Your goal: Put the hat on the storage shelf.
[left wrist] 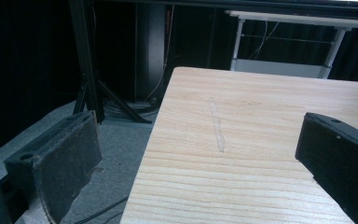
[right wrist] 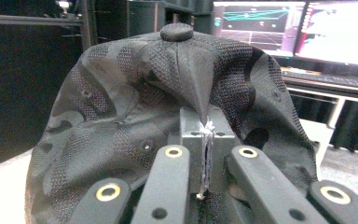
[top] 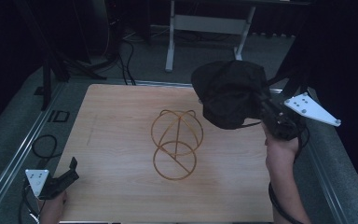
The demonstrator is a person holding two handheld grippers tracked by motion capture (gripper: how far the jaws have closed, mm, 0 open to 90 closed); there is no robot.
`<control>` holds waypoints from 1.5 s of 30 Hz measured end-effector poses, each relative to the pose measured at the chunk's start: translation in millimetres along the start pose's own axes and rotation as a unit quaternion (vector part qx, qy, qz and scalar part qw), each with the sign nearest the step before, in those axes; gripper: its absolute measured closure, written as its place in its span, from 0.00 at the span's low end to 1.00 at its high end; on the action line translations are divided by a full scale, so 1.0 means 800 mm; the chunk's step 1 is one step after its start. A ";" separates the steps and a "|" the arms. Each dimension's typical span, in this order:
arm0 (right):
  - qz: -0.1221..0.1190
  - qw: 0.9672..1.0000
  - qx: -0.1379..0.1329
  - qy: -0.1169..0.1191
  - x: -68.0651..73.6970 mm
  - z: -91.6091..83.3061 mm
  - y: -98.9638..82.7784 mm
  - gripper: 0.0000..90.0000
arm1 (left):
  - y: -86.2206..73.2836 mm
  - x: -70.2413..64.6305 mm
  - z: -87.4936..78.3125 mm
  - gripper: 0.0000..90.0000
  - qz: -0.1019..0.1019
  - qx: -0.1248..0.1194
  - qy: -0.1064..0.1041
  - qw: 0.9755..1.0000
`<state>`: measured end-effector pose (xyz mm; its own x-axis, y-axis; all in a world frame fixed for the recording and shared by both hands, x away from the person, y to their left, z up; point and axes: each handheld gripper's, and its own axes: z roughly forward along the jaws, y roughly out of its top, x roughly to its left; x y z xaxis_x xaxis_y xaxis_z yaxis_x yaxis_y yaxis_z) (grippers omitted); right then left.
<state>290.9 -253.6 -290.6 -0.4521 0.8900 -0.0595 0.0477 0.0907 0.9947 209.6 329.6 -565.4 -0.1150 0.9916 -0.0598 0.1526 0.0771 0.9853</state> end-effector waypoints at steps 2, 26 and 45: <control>-0.004 1.000 0.000 0.006 0.007 0.003 0.001 0.99 | 0.000 0.000 0.000 0.01 0.001 0.001 0.000 1.000; -0.021 0.993 -0.005 0.114 0.106 0.038 0.006 0.99 | 0.000 0.000 0.000 0.01 0.000 0.000 -0.003 1.000; -0.028 0.990 0.013 0.136 0.125 0.052 -0.015 0.98 | 0.000 0.000 0.000 0.01 0.000 -0.003 -0.004 1.000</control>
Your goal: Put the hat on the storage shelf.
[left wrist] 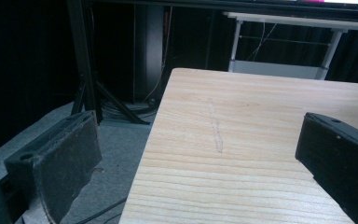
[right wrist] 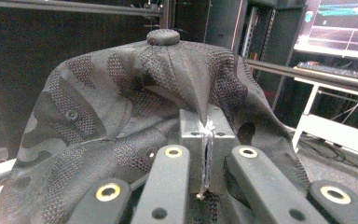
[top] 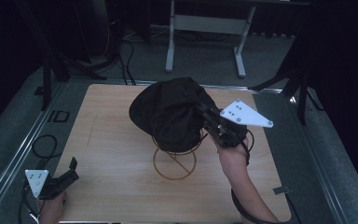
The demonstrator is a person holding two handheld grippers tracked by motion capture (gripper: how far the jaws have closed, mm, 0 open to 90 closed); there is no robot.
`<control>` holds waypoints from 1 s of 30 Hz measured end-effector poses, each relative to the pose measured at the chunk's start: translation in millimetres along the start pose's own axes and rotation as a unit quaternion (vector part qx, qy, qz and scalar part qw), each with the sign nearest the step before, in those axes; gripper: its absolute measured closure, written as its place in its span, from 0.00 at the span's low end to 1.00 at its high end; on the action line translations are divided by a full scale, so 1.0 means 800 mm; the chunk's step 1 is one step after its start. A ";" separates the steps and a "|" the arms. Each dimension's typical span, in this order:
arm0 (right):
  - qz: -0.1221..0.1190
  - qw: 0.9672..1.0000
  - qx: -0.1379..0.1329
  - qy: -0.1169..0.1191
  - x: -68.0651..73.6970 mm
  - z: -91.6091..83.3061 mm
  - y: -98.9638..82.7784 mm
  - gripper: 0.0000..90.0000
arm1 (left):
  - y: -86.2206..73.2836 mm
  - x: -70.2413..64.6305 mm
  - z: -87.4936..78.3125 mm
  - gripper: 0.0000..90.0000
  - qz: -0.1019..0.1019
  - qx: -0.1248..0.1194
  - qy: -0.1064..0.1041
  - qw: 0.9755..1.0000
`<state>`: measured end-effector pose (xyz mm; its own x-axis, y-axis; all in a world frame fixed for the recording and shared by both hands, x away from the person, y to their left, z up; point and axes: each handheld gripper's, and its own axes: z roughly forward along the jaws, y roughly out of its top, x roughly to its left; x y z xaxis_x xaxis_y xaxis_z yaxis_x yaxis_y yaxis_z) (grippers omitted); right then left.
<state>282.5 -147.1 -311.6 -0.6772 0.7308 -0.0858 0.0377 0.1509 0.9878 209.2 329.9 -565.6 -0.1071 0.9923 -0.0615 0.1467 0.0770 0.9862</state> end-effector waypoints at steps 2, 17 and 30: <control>0.002 1.000 0.004 0.002 -0.001 0.001 -0.007 0.98 | 0.000 0.000 0.000 0.01 0.000 0.000 0.000 1.000; 0.020 0.999 0.049 0.008 -0.007 0.010 -0.060 0.98 | 0.000 0.000 0.000 0.01 -0.001 0.000 -0.001 1.000; 0.039 0.996 0.072 0.029 -0.013 0.011 -0.088 0.97 | 0.000 0.000 0.000 0.01 0.000 0.001 0.001 1.000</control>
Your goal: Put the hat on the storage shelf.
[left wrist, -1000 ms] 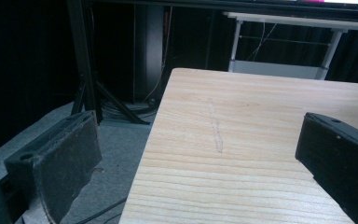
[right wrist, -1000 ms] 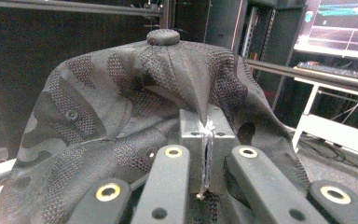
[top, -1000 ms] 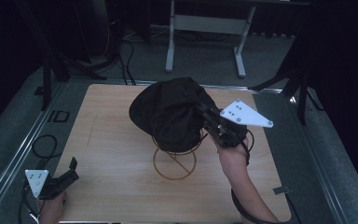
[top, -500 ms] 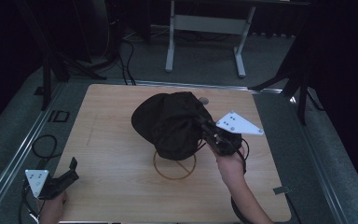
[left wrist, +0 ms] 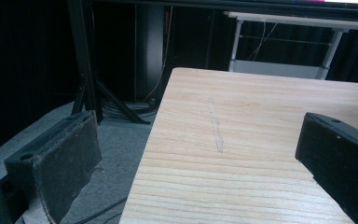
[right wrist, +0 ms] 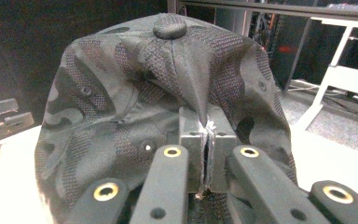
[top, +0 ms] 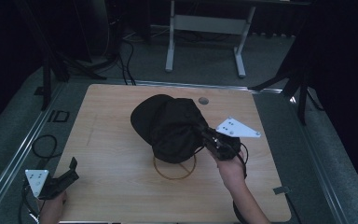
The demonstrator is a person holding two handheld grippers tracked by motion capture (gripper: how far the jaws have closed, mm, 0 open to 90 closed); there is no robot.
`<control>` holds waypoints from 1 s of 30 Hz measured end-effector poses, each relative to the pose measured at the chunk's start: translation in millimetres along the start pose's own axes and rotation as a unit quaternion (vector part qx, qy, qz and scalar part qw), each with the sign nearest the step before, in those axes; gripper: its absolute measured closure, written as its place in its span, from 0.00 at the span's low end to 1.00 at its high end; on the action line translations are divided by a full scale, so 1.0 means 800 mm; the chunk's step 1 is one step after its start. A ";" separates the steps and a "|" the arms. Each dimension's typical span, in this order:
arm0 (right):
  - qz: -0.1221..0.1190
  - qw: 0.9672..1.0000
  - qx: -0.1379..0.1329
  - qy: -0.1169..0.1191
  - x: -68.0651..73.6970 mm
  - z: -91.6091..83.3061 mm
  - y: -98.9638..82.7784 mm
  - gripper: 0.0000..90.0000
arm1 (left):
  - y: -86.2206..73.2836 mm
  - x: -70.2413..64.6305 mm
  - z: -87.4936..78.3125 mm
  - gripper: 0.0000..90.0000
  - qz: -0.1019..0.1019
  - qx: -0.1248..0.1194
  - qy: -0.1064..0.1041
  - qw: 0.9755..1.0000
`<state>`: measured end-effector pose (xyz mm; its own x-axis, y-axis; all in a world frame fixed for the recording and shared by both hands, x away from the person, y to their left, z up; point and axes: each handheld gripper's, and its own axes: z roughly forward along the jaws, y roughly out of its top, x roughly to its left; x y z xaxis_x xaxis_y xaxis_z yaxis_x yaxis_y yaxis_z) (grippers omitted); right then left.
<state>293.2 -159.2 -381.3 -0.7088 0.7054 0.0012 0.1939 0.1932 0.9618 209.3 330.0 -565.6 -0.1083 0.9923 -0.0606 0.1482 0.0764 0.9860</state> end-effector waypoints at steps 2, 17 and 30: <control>0.006 1.000 -0.002 0.000 -0.001 0.000 -0.002 0.96 | 0.000 0.000 0.000 0.01 0.000 0.000 0.000 1.000; 0.039 0.999 -0.005 0.015 -0.011 -0.007 -0.015 0.84 | 0.000 0.000 0.000 0.01 0.000 0.001 0.001 1.000; 0.049 0.998 -0.001 0.025 -0.011 -0.006 -0.017 0.76 | 0.000 0.000 0.000 0.01 0.000 0.001 0.002 1.000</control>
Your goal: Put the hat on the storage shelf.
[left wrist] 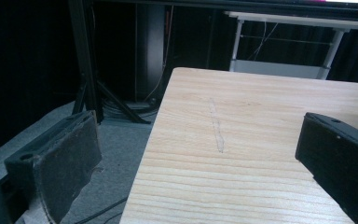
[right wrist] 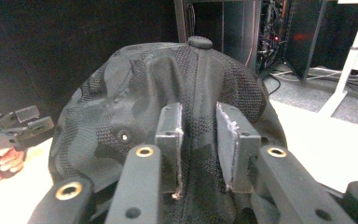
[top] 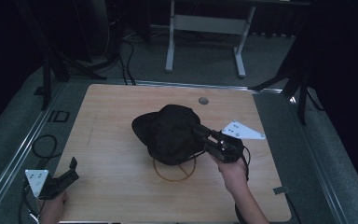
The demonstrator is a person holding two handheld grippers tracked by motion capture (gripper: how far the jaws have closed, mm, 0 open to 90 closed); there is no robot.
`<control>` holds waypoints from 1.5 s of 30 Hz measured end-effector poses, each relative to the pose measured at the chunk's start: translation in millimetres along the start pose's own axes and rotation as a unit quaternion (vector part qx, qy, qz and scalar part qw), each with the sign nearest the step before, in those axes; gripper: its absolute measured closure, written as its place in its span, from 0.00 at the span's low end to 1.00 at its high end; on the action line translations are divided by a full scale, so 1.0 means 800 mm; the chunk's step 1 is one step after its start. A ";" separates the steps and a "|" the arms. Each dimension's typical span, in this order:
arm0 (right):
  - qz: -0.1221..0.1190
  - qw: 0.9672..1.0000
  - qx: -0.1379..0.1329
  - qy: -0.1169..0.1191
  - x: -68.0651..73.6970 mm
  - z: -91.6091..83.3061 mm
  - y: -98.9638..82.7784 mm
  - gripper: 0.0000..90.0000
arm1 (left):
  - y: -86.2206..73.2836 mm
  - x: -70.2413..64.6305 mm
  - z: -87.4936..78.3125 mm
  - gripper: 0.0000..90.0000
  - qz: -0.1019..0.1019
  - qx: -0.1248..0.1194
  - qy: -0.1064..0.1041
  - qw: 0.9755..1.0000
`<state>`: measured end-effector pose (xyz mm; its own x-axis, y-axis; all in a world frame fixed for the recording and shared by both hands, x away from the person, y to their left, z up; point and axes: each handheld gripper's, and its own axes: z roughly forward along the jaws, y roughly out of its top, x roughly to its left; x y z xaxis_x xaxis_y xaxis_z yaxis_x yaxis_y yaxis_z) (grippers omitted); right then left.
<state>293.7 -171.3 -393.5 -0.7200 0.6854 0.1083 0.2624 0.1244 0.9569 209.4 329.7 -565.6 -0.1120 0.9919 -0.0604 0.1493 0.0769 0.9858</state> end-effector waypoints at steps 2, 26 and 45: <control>0.002 1.000 0.001 0.000 -0.001 0.000 0.001 0.74 | 0.000 0.000 0.000 0.01 0.000 0.000 0.001 1.000; -0.005 1.000 -0.004 -0.010 -0.003 -0.002 0.018 0.59 | 0.000 0.000 0.000 0.01 0.000 0.000 0.001 1.000; -0.012 0.998 0.004 -0.064 -0.039 -0.034 0.022 0.33 | 0.000 0.000 0.000 0.01 -0.001 -0.001 0.000 1.000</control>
<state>302.9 -210.0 -373.0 -0.6391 0.7675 0.0494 0.2509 0.1473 0.9567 209.2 329.6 -565.6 -0.1121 0.9917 -0.0624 0.1466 0.0786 0.9861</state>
